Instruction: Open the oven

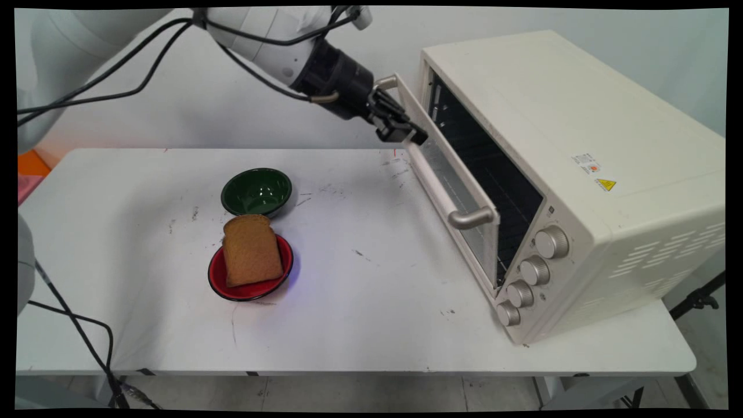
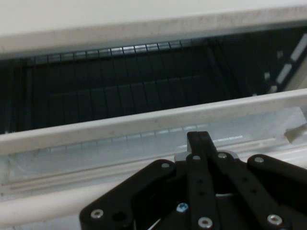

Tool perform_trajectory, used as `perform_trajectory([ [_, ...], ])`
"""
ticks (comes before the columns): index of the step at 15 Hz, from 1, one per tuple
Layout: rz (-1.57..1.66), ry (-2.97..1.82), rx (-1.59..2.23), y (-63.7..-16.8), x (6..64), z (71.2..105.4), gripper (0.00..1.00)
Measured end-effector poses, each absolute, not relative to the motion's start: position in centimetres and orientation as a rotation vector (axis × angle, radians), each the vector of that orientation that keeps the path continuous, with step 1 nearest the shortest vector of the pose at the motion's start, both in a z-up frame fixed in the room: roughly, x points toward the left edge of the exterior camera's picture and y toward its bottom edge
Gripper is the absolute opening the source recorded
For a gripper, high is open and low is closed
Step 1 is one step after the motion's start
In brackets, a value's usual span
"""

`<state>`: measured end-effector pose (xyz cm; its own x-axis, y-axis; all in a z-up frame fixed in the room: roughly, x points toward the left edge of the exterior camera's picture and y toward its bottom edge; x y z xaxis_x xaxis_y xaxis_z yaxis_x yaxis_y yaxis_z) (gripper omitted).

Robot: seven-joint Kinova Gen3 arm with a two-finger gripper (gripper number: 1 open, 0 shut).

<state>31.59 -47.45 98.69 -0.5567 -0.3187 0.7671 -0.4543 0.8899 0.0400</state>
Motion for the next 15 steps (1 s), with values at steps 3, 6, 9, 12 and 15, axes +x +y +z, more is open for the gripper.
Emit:
perform_trajectory([
  [3,0.199,-2.216,0.567,-46.3,32.6,97.7,0.0],
  [6,0.203,-2.227,0.58,-45.4,33.7,96.5,0.0],
  [9,0.211,-2.237,0.598,-44.4,34.9,95.1,0.0],
  [12,0.216,-2.244,0.613,-43.6,35.9,93.9,0.0],
  [15,0.225,-2.251,0.626,-42.7,37.0,92.3,0.0],
])
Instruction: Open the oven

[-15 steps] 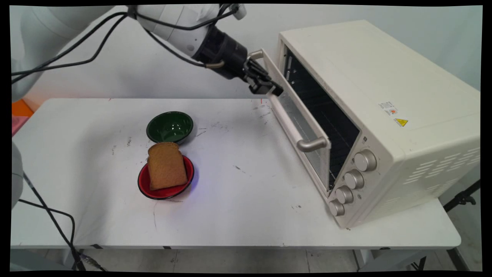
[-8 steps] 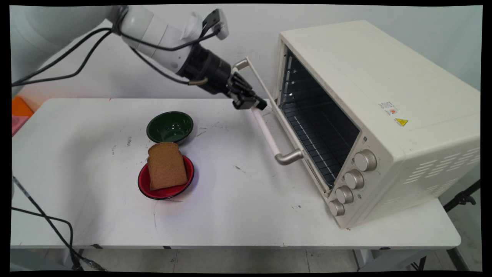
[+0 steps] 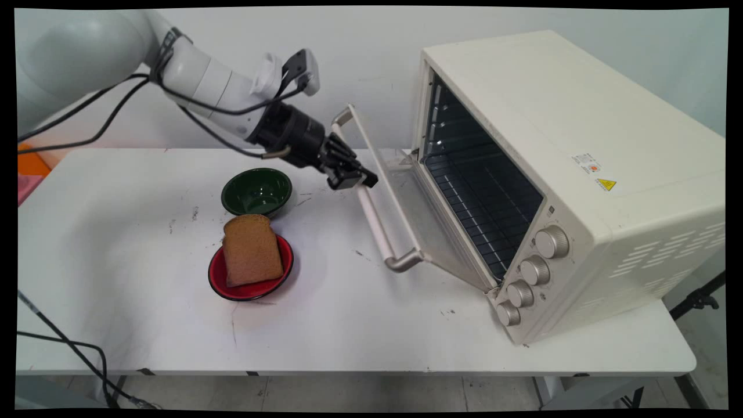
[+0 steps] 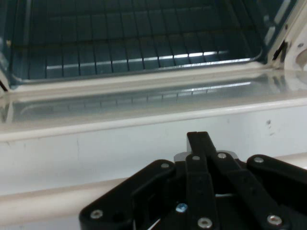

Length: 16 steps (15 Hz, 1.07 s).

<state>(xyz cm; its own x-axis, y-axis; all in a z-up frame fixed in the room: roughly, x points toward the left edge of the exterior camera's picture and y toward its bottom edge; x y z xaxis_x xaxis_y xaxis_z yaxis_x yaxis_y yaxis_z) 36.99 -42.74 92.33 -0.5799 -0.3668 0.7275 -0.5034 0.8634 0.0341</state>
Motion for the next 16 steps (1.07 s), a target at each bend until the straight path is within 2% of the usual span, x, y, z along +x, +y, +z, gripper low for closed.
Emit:
perform_trajectory([
  [16,0.273,-2.268,0.629,-39.2,41.6,84.3,0.0],
])
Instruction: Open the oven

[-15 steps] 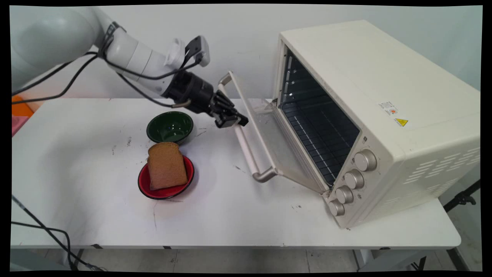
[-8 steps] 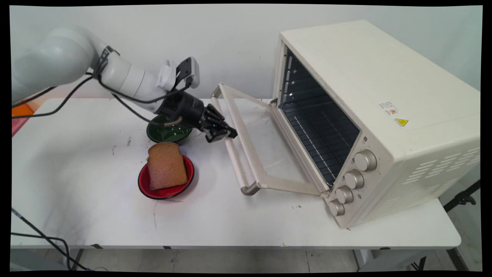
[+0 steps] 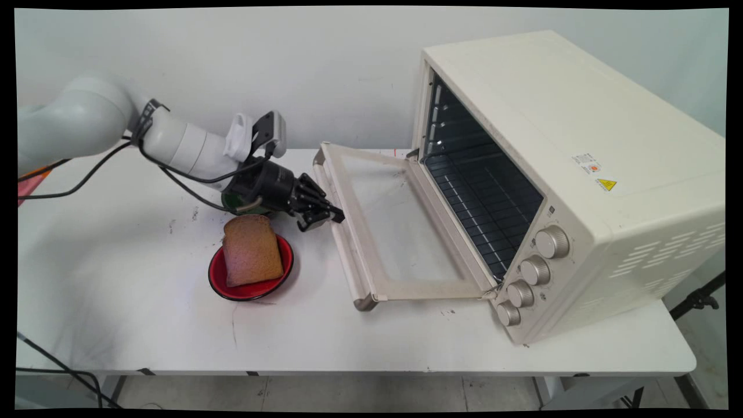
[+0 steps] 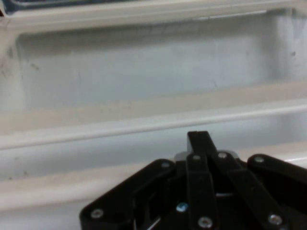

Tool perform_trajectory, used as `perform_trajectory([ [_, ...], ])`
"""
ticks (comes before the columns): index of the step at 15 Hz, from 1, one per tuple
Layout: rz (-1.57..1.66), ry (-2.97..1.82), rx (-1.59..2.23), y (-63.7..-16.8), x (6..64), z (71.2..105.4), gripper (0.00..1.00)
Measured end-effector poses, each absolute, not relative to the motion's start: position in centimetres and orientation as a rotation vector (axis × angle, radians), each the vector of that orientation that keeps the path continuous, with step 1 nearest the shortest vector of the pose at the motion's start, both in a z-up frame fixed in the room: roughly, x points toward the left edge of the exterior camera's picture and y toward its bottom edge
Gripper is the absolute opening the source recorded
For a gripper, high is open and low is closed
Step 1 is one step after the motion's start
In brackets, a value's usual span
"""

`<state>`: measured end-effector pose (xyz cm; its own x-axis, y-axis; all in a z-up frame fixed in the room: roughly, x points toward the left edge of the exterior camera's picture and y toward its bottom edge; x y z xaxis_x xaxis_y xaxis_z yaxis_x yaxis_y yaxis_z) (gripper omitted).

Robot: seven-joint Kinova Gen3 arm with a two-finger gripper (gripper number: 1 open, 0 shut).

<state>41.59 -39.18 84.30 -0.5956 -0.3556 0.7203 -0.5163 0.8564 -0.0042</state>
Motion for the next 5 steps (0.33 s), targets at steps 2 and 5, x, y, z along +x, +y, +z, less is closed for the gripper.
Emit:
perform_trajectory([
  [2,0.278,-2.268,0.622,-38.9,42.1,83.9,0.0],
  [5,0.287,-2.264,0.611,-38.3,43.1,83.6,0.0],
])
